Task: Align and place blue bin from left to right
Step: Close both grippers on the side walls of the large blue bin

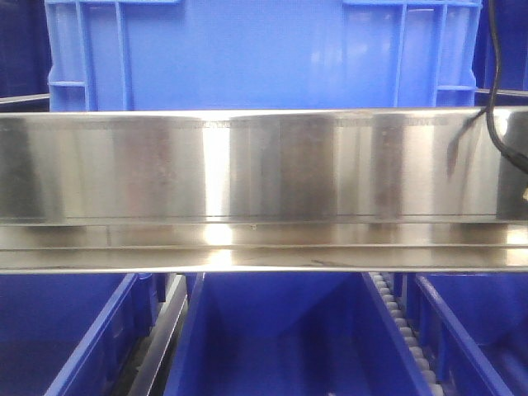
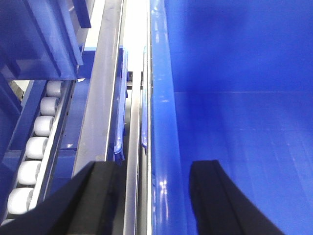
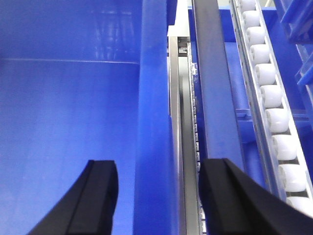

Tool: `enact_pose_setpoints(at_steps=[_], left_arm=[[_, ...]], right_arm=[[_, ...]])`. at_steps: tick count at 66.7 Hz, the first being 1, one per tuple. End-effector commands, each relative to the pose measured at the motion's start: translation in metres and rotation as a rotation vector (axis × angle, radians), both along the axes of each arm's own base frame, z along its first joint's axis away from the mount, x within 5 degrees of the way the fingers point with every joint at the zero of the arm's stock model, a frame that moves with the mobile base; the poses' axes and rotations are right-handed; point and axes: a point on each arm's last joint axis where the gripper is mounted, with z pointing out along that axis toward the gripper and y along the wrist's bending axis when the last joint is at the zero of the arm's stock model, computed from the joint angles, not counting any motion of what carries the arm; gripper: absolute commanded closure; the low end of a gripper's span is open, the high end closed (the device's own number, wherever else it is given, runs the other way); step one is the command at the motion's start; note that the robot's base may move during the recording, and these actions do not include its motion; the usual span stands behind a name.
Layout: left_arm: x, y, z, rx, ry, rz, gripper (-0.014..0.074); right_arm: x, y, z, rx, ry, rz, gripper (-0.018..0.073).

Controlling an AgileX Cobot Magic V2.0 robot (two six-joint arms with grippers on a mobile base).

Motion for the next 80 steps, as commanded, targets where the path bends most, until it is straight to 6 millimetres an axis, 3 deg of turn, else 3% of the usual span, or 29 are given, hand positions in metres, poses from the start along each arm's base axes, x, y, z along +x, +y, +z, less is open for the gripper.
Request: enact_pose_setpoints(at_steps=[1,36,60,80], left_arm=[[-0.001,-0.003,0.004,-0.007,-0.021,-0.01,0.0345],[0.01,-0.012,-0.023,0.027,0.061,-0.007,0.0357],[0.01,-0.012,-0.023,0.027,0.061,-0.007,0.0371],[0.01,-0.011,-0.022,0.026,0.059,-0.007,0.0465]], right_arm=[[0.001,0.0,0.005,0.006,-0.03,0.0,0.0284],[0.001,0.0,0.005,0.009,-0.036,0.001,0.0284],[0.001,0.0,0.005,0.009,-0.036,0.001,0.0284],[0.001,0.0,0.005,0.013,-0.035,-0.004,0.0287]])
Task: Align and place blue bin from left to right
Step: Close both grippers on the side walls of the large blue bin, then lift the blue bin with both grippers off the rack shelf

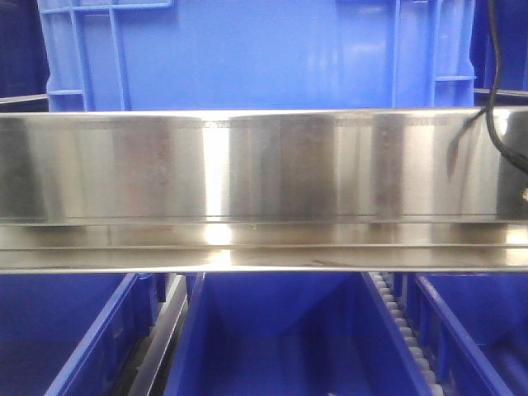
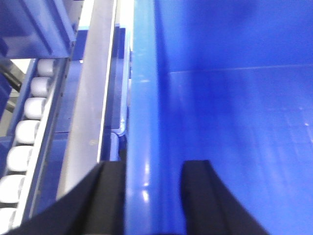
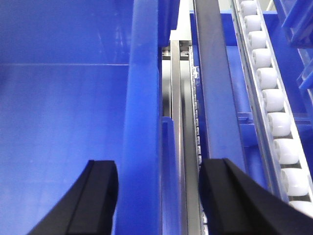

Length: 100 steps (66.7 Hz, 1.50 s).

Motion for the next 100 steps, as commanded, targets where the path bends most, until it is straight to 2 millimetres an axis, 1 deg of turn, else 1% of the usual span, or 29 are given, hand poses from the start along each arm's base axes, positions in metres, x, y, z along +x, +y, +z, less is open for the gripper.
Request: enact_pose_setpoints(at_steps=[1,2,7,8,9,11,13,14,15,16,18,24,52,56,65,75,80,92,100], left_arm=[[-0.002,-0.002,0.005,-0.011,-0.014,-0.006,0.0482],[-0.002,-0.002,0.005,-0.011,-0.014,-0.006,0.0488],[-0.002,-0.001,0.005,-0.011,-0.016,-0.006,0.0573],[-0.002,-0.001,0.005,-0.011,-0.016,-0.006,0.0591],[-0.003,-0.001,0.006,-0.011,-0.015,-0.005,0.0609],[-0.003,-0.001,0.006,-0.011,-0.014,-0.005,0.0657],[-0.003,-0.001,0.005,-0.011,-0.014,-0.005,0.0697],[-0.003,-0.001,0.005,-0.011,-0.014,-0.005,0.0708],[-0.003,-0.001,0.005,-0.011,-0.014,-0.005,0.0707],[-0.003,-0.001,0.005,-0.013,-0.011,-0.005,0.0707],[-0.003,-0.002,0.005,-0.017,-0.01,-0.006,0.0707],[-0.003,-0.002,0.005,-0.019,-0.009,-0.007,0.0707],[-0.003,-0.002,0.006,-0.024,-0.01,-0.008,0.0707],[-0.004,-0.002,0.007,-0.024,-0.007,-0.005,0.0707],[-0.009,0.001,0.019,-0.03,-0.008,0.011,0.0707],[-0.018,0.004,0.042,-0.052,-0.05,0.022,0.0707],[-0.022,0.004,0.053,-0.063,-0.068,0.026,0.0707],[-0.034,-0.005,0.078,-0.08,-0.156,0.002,0.0707],[-0.042,-0.012,0.089,-0.099,-0.194,-0.017,0.0707]], right_arm=[[0.0,-0.001,0.004,0.008,-0.023,-0.006,0.0292],[0.0,-0.001,0.004,0.01,-0.023,-0.008,0.0304],[0.0,-0.001,0.004,0.013,-0.022,-0.012,0.0367],[0.0,-0.001,0.004,0.013,-0.022,-0.012,0.0386],[0.0,-0.001,0.004,0.013,-0.022,-0.012,0.043],[0.0,-0.001,0.004,0.013,-0.022,-0.012,0.0454],[0.0,-0.001,0.004,0.013,-0.022,-0.012,0.0517],[0.0,-0.001,0.004,0.013,-0.022,-0.012,0.0557],[0.0,-0.001,0.004,0.013,-0.02,-0.012,0.0569],[0.0,-0.001,0.004,0.013,-0.02,-0.012,0.0608],[0.0,-0.001,0.004,0.013,-0.02,-0.012,0.0654],[0.0,-0.001,0.004,0.013,-0.02,-0.012,0.0627],[0.001,0.0,0.005,0.016,-0.027,-0.011,0.0628],[-0.001,-0.001,0.008,0.017,-0.029,-0.012,0.0629],[-0.005,-0.004,0.02,0.024,-0.038,-0.021,0.0629],[-0.013,-0.004,0.043,0.045,-0.086,-0.02,0.0629],[-0.018,-0.003,0.052,0.05,-0.105,-0.014,0.0629],[-0.031,-0.003,0.067,0.067,-0.126,-0.016,0.0629],[-0.04,-0.007,0.079,0.08,-0.148,-0.013,0.0629]])
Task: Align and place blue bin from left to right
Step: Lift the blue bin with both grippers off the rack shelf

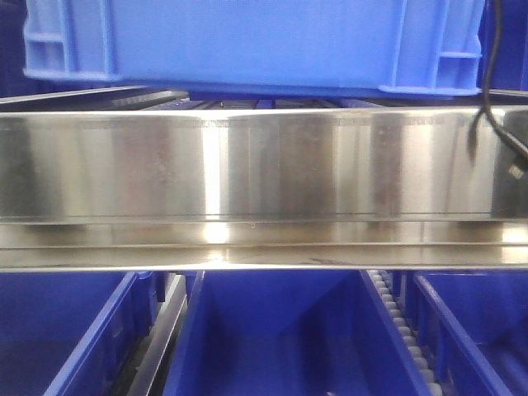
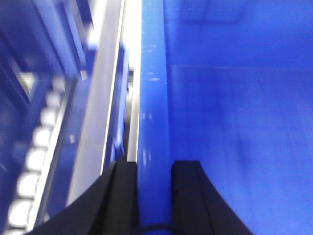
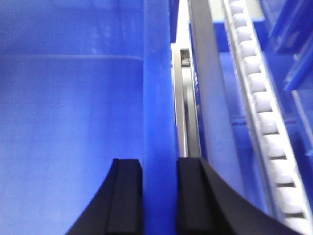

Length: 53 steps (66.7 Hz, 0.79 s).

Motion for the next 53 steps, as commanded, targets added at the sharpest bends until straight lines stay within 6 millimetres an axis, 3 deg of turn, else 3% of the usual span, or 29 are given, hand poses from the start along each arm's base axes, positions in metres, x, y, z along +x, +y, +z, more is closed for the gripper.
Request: enact_pose_setpoints(at_steps=[1,21,53], left_arm=[[-0.012,-0.012,0.024,-0.053,-0.113,-0.051,0.0707],[-0.025,-0.022,0.032,-0.121,-0.124,-0.062,0.0707],[-0.032,-0.03,0.036,-0.128,-0.125,-0.093,0.0707]], right_arm=[[-0.017,-0.008,0.034,0.045,-0.112,0.001,0.0629],[-0.04,-0.015,0.051,0.065,-0.156,0.02,0.0638],[-0.048,-0.017,0.044,0.099,-0.217,0.031,0.0638]])
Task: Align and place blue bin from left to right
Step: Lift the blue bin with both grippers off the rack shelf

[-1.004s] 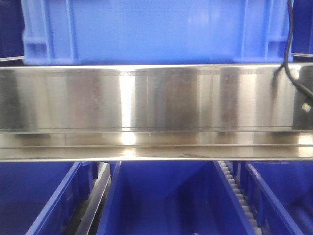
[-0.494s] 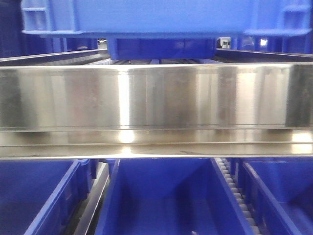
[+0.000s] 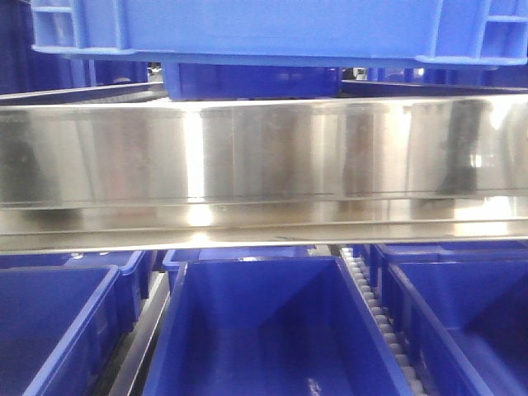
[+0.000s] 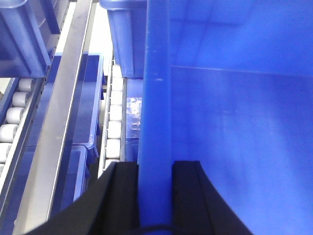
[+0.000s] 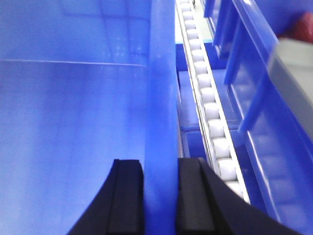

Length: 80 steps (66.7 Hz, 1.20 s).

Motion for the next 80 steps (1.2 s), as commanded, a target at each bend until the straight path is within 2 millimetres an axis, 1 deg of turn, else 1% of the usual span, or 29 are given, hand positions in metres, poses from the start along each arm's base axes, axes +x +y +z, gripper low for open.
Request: enact_pose_setpoints(at_steps=[1,14,19,27,30,33,37,38,40,43,45,47,50,59,69,80], left_arm=[[-0.014,-0.015,0.021,-0.076,-0.103,-0.083,0.0707],[-0.022,-0.029,0.023,-0.07,-0.107,-0.123,0.0707],[-0.026,-0.031,0.025,-0.065,-0.109,-0.13,0.0707],[-0.03,-0.03,0.014,-0.043,-0.057,-0.118,0.0707],[-0.034,-0.027,0.013,-0.047,-0.041,-0.11,0.0707],[-0.038,-0.025,0.008,-0.05,-0.011,-0.097,0.0707],[-0.048,-0.02,0.009,-0.072,-0.047,-0.111,0.0707],[-0.049,-0.02,0.004,-0.073,-0.038,-0.111,0.0707],[-0.053,-0.018,0.002,-0.074,-0.045,-0.121,0.0707],[-0.064,-0.012,0.003,-0.088,-0.073,-0.132,0.0707],[-0.068,-0.01,-0.001,-0.094,-0.074,-0.129,0.0707],[-0.072,-0.008,-0.001,-0.1,-0.087,-0.13,0.0707],[-0.08,-0.002,0.0,-0.096,-0.098,-0.125,0.0707],[-0.094,0.011,-0.001,-0.052,-0.08,-0.087,0.0707],[-0.108,0.02,0.001,-0.052,-0.079,-0.084,0.0707],[-0.13,0.027,-0.004,-0.084,-0.103,-0.089,0.0707]], right_arm=[[-0.014,0.004,0.025,0.093,-0.129,0.046,0.0638],[-0.022,-0.001,0.019,0.101,-0.115,0.04,0.0638],[-0.026,-0.003,0.017,0.116,-0.122,0.034,0.0638],[-0.033,-0.008,0.014,0.121,-0.144,0.033,0.0638],[-0.033,-0.009,0.013,0.114,-0.147,0.033,0.0638],[-0.033,-0.009,0.012,0.109,-0.146,0.032,0.0638],[-0.033,-0.009,0.011,0.109,-0.145,0.032,0.0638],[-0.033,-0.009,0.012,0.11,-0.148,0.033,0.0638],[-0.034,-0.009,0.013,0.112,-0.152,0.033,0.0638],[-0.036,-0.01,0.015,0.116,-0.158,0.035,0.0638],[-0.038,-0.009,0.016,0.113,-0.158,0.039,0.0638],[-0.04,-0.009,0.017,0.102,-0.155,0.039,0.0638],[-0.045,-0.007,0.018,0.091,-0.154,0.048,0.0638],[-0.058,0.0,0.014,0.09,-0.143,0.082,0.0638],[-0.075,-0.004,0.007,0.099,-0.127,0.081,0.0638],[-0.1,-0.008,0.011,0.121,-0.166,0.097,0.0635]])
